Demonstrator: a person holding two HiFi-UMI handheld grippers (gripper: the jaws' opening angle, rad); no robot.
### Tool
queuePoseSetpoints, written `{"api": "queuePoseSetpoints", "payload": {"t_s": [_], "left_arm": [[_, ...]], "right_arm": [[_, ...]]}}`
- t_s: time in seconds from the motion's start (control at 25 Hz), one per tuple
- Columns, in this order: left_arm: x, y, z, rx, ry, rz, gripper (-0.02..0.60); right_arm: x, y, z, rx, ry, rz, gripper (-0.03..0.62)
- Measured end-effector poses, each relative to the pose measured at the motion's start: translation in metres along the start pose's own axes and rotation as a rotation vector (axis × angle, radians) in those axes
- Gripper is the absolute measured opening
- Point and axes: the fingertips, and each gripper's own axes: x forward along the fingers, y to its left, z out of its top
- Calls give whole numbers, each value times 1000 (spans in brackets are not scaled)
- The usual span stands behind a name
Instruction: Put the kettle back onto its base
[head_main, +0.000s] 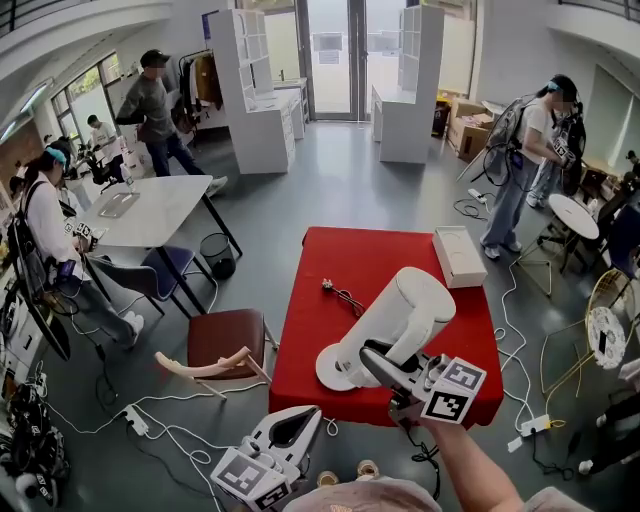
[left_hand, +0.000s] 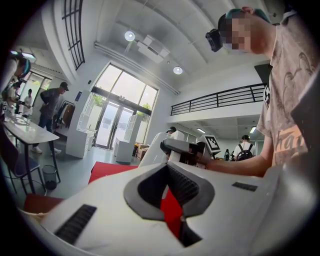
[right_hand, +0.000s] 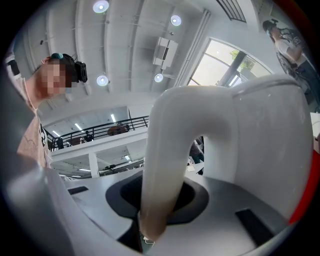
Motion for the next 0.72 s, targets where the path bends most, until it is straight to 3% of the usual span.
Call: {"api": "queuePoseSetpoints", "payload": {"t_s": [0.36, 0.72], "left_arm": [[-3, 17, 3, 9, 5, 24, -2], [-10, 32, -1, -5, 26, 63, -2]], "right_arm": [[25, -17, -11, -11, 45, 4, 100], [49, -45, -50, 63, 87, 9, 100]]}}
